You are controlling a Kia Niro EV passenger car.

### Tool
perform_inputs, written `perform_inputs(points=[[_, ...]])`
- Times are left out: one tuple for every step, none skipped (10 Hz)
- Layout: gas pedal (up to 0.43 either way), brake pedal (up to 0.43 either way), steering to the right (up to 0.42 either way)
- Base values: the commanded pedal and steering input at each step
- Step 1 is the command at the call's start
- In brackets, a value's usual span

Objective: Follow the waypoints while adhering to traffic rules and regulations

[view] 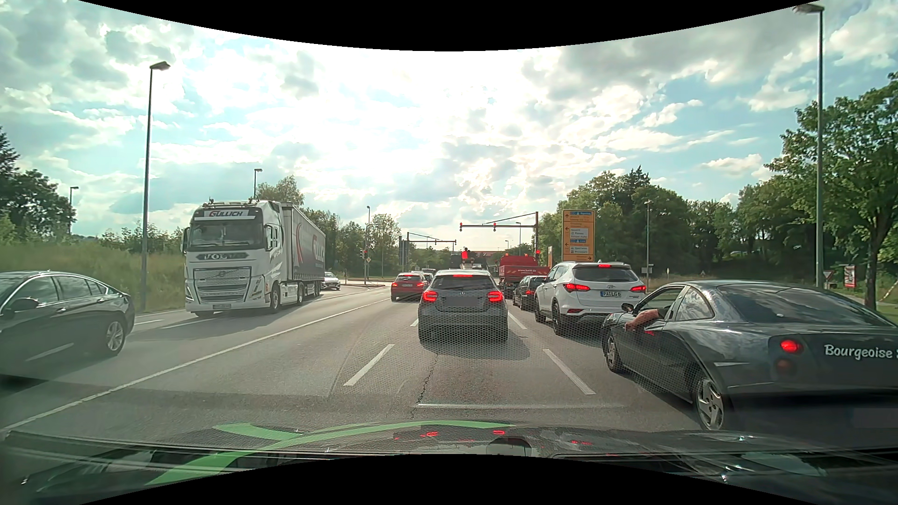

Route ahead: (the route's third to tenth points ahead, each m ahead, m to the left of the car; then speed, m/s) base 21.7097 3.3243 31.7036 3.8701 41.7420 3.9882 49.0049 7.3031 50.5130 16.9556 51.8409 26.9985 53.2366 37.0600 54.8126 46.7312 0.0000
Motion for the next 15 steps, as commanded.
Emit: perform_inputs(points=[[0.000,0.549,-0.008],[0.000,0.549,-0.008],[0.000,0.549,-0.008],[0.000,0.549,-0.008],[0.000,0.549,-0.008],[0.000,0.549,-0.008],[0.000,0.549,-0.008],[0.000,0.549,-0.008],[0.000,0.555,-0.008],[0.000,0.549,-0.008],[0.000,0.549,-0.008],[0.000,0.549,-0.008],[0.000,0.549,-0.008],[0.000,0.549,-0.008],[0.000,0.549,-0.008]])
